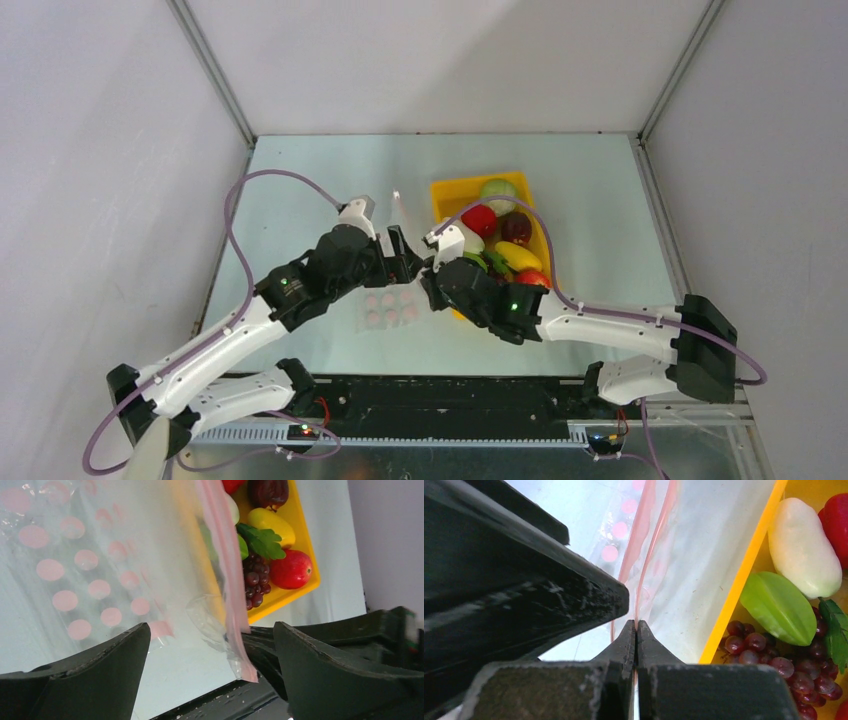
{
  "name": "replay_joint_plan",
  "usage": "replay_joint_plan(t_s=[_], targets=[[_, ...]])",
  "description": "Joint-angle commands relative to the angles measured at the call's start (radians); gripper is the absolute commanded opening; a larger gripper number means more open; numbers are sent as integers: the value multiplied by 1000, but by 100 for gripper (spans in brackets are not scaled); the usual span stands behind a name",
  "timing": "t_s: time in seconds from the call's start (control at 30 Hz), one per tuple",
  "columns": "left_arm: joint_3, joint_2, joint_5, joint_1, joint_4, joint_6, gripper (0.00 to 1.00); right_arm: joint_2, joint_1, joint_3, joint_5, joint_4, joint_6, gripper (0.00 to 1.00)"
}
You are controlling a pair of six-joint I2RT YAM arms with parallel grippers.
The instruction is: Place the food in the zip-top bag and seal the zipper
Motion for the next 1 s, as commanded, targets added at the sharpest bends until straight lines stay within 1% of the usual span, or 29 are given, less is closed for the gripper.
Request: replay_joint_plan(t_s=[0.0,0.3,0.67,0.77,0.83,0.97], targets=[[-17,6,19,-3,-7,41,100,-46,-2,6,-3,15,13,0],[-55,-2,-10,-2,0,26,100,-42,-4,6,-12,2,31,0],[-52,5,-83,-3,-55,52,100,-37,-24,6,-26,-15,48,0],[-49,25,-70,-2,-30,56,100,-33,-24,6,-37,-7,35,0],[-45,38,-35,-2,-1,57,100,-30,-25,6,-42,-6,33,0],[-34,69,-34,-2,21,51,100,-29,-15,6,-48,6,15,0]])
